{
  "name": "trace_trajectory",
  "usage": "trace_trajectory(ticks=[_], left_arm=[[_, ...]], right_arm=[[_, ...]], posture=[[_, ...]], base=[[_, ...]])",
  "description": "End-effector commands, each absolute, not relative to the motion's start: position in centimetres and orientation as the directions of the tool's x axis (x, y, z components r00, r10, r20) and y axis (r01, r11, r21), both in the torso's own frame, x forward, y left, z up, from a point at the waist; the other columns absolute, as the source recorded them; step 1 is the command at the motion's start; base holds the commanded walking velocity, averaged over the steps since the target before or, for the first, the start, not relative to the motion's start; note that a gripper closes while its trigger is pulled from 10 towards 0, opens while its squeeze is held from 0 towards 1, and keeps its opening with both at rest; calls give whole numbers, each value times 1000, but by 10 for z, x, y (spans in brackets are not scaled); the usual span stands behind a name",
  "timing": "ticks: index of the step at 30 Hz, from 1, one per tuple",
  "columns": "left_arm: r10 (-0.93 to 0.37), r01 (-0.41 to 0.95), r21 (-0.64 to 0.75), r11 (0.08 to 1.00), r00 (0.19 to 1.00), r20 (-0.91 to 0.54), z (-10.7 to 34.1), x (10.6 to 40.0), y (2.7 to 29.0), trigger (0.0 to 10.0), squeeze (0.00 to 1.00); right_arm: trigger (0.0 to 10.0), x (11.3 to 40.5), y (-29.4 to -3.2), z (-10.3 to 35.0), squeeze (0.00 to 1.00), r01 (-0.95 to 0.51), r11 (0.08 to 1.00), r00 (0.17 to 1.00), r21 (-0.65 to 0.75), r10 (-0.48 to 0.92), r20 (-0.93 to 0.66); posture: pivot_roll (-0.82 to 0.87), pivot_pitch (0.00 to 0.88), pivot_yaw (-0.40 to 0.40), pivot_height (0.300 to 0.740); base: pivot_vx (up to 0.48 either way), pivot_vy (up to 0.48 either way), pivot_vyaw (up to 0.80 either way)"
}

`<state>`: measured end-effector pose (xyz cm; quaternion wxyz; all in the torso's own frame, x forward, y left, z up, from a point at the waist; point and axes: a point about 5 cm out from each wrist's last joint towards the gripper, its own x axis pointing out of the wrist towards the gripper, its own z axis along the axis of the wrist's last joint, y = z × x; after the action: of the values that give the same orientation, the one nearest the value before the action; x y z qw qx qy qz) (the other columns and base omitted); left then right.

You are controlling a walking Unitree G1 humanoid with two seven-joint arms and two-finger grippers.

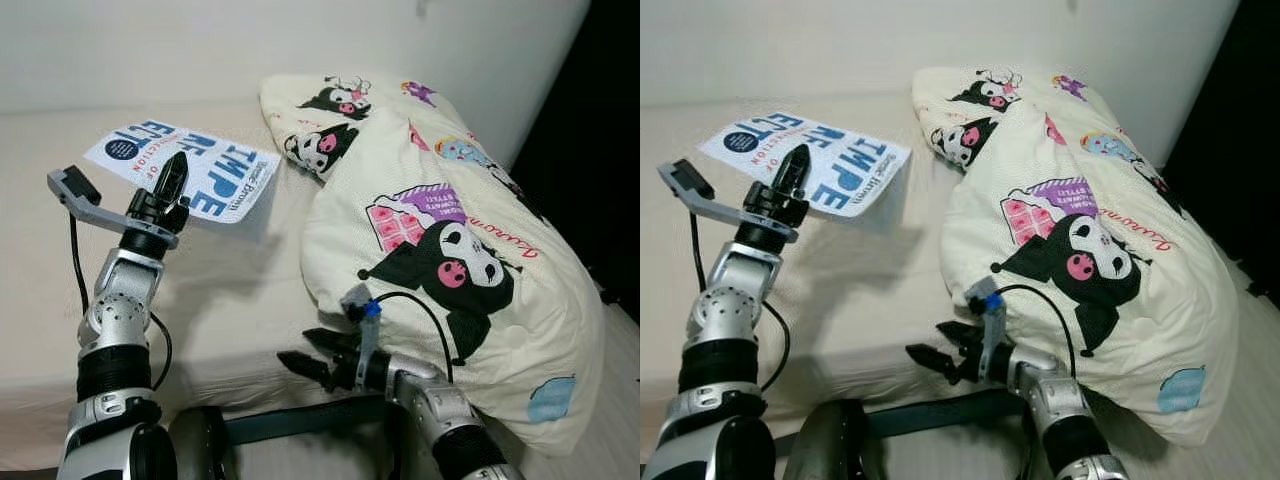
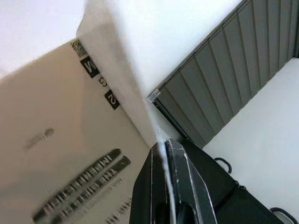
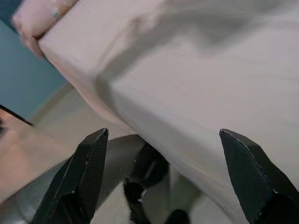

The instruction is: Clean up the room

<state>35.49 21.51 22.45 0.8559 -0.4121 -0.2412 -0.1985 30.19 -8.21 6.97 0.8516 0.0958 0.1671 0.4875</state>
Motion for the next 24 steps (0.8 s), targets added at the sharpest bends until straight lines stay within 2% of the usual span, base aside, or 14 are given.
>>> trace_trajectory(ticks=[1, 2, 4, 5, 6, 7, 8, 9, 10, 12, 13, 14, 17, 24], left_arm=[[-131, 563, -582, 587, 775, 618, 236, 353, 215, 0, 0], [-133, 559, -588, 585, 781, 610, 233, 353, 214, 0, 0], [-133, 559, -588, 585, 781, 610, 233, 353, 214, 0, 0], [-136, 555, -595, 581, 788, 601, 229, 353, 212, 0, 0], [-142, 551, -602, 577, 794, 591, 226, 352, 210, 0, 0], [-142, 551, -602, 577, 794, 591, 226, 352, 210, 0, 0], [-143, 544, -609, 577, 802, 580, 222, 350, 208, 0, 0], [-143, 539, -614, 577, 806, 574, 221, 350, 207, 0, 0], [-138, 524, -620, 585, 817, 560, 217, 349, 208, 0, 0], [-130, 505, -626, 594, 829, 544, 213, 347, 209, 0, 0], [-130, 505, -626, 594, 829, 544, 213, 347, 209, 0, 0], [-119, 486, -631, 605, 839, 531, 210, 346, 212, 0, 0], [-81, 419, -643, 641, 870, 487, 200, 344, 220, 0, 0], [-67, 383, -657, 649, 889, 452, 189, 342, 223, 0, 0]], right_arm=[[10000, 306, -77, 80, 1000, -820, 526, 495, 225, 849, -182], [10000, 315, -76, 93, 1000, -815, 572, 550, 97, 815, -184], [10000, 315, -76, 93, 1000, -815, 572, 550, 97, 815, -184], [10000, 322, -75, 107, 1000, -801, 597, 594, -45, 784, -178], [10000, 329, -77, 118, 776, -774, 590, 632, -230, 745, -213], [10000, 329, -77, 118, 776, -774, 590, 632, -230, 745, -213], [10000, 334, -80, 124, 529, -733, 559, 668, -387, 699, -257], [10000, 336, -83, 127, 529, -705, 526, 689, -476, 667, -284], [10000, 339, -89, 127, 43, -670, 493, 722, -555, 608, -331], [10000, 342, -97, 126, 43, -638, 465, 752, -614, 546, -368], [10000, 342, -97, 126, 43, -638, 465, 752, -614, 546, -368], [10000, 341, -99, 125, 0, -633, 444, 756, -635, 530, -383], [10000, 335, -99, 124, 0, -635, 382, 752, -672, 505, -423], [10000, 335, -101, 119, 0, -625, 365, 761, -690, 480, -436]], posture=[[119, 96, 4, 470], [117, 100, 2, 470], [117, 100, 2, 470], [113, 100, 3, 470], [116, 101, 2, 470], [116, 101, 2, 470], [116, 101, 2, 470], [116, 101, 2, 470], [114, 104, -3, 470], [114, 104, -3, 470], [114, 104, -3, 470], [112, 104, -5, 470], [111, 109, -9, 470], [107, 110, -10, 470]], base=[[0, 0, 0], [0, 0, 0], [0, 0, 0], [0, 0, 0], [0, 0, 0], [0, 0, 0], [0, 0, 0], [0, 0, 0], [0, 0, 0], [0, 0, 0], [0, 0, 0], [0, 0, 0], [0, 0, 0], [0, 0, 0]])
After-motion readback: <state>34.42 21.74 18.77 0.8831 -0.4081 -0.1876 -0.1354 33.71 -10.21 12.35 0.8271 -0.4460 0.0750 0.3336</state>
